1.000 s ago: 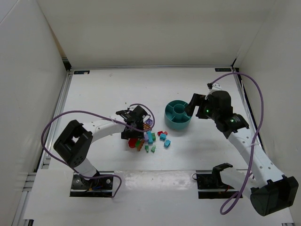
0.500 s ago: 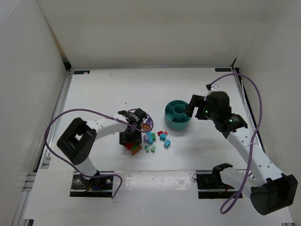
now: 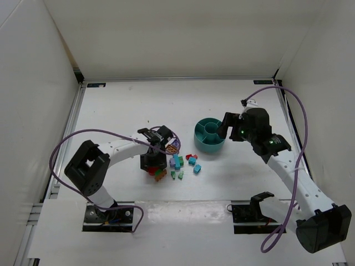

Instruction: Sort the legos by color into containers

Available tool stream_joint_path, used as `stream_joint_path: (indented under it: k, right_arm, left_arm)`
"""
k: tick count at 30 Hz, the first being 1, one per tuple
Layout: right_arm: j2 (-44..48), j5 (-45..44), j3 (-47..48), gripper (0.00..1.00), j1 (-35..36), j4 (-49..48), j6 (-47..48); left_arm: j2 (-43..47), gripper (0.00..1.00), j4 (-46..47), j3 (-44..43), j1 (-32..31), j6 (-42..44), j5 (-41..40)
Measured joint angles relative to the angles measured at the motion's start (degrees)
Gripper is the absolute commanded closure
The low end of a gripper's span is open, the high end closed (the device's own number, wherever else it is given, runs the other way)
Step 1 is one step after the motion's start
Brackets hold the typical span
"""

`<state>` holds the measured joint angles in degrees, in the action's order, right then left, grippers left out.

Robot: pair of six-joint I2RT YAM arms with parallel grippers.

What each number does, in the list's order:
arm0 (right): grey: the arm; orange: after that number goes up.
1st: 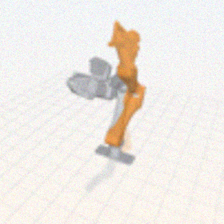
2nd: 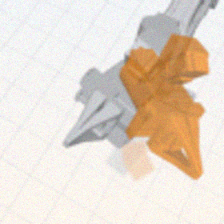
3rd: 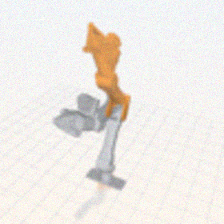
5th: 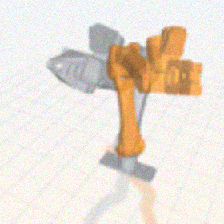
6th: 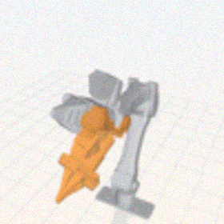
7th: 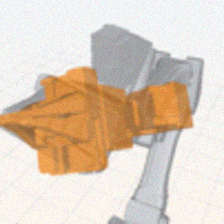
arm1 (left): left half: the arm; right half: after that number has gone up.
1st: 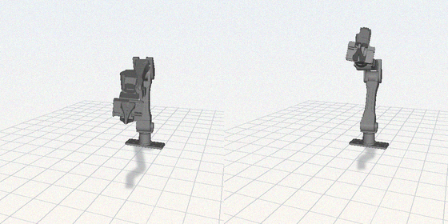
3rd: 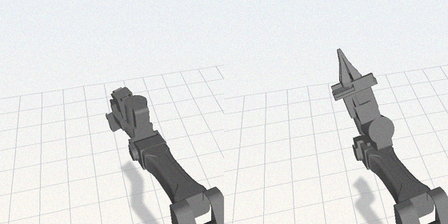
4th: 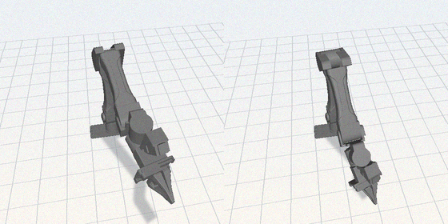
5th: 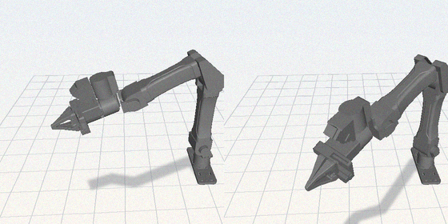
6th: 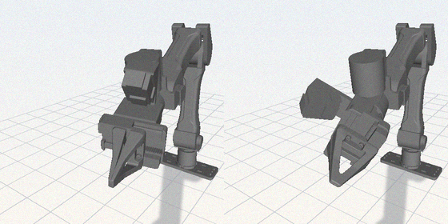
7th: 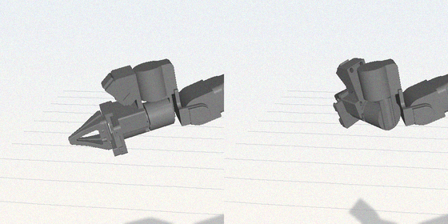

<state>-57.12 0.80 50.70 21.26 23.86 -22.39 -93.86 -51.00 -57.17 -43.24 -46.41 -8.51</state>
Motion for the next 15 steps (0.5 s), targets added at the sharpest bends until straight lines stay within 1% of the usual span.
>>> stream_joint_path:
  k: [4, 8, 11, 13, 15]
  right_arm:
    - [0.0, 2.3, 0.0, 0.10, 2.8, -0.6, 3.2]
    - [1.6, 4.6, -2.9, 0.10, 7.4, -6.1, 5.4]
    - [4.3, 5.7, -6.6, 0.10, 9.4, -10.8, 5.0]
    - [5.2, 7.5, -7.2, 0.10, 9.6, -12.5, 5.3]
    - [5.8, 9.4, -7.2, 0.15, 10.3, -15.1, 5.9]
  left_arm:
    - [3.4, 0.50, -2.1, -3.5, 0.0, -0.1, -2.0]
    - [10.2, 0.51, -2.3, -8.8, 0.0, 0.2, -4.8]
    - [16.0, 0.51, 1.0, -12.3, 0.0, 1.0, -6.1]
    - [19.2, 0.51, 3.7, -13.6, 0.0, 1.5, -6.8]
    - [21.4, 0.51, 6.3, -15.0, 0.0, 1.6, -7.3]
